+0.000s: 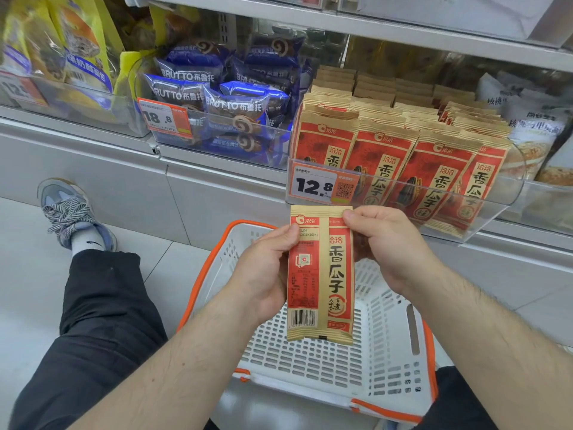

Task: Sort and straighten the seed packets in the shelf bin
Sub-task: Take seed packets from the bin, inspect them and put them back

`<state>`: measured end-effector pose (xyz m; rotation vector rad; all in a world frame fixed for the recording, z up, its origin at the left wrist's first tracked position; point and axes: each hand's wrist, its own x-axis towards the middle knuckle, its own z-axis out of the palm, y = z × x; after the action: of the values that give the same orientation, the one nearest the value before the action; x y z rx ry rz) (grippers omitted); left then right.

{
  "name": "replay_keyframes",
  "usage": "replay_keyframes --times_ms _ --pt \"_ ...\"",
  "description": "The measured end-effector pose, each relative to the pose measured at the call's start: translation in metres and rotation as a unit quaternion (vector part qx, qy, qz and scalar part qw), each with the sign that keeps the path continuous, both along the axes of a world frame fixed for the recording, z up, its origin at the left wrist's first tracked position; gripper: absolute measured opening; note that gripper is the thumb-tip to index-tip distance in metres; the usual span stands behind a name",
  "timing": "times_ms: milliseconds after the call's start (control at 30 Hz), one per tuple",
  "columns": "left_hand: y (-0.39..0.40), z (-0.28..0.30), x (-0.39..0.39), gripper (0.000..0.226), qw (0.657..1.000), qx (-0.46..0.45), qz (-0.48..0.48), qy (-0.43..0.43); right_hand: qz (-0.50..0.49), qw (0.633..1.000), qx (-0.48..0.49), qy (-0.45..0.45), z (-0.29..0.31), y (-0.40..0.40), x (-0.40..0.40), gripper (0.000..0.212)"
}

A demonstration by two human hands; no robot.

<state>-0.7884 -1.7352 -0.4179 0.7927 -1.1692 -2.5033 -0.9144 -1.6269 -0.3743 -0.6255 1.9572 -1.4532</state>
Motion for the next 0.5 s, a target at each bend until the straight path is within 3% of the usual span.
replay_keyframes --times_ms 200,300,367,500 --pt "-0.001 0.006 -0.001 0.037 0.998 0.048 0.029 -0.015 0.075 0.996 0.044 0.015 0.004 0.004 -0.004 0.036" --pt "-0.005 0.01 -0.002 0.039 0.993 0.093 0.061 -0.027 0.16 0.98 0.119 -0.011 0.008 0.01 -0.008 0.016" --pt "-0.007 0.014 -0.002 0.04 0.99 0.112 0.073 -0.034 0.207 0.965 0.16 -0.033 0.007 0.013 -0.011 0.02" --pt "-0.008 0.016 -0.002 0.04 0.986 0.136 0.085 -0.053 0.228 0.96 0.146 -0.074 0.004 0.014 -0.013 0.042"
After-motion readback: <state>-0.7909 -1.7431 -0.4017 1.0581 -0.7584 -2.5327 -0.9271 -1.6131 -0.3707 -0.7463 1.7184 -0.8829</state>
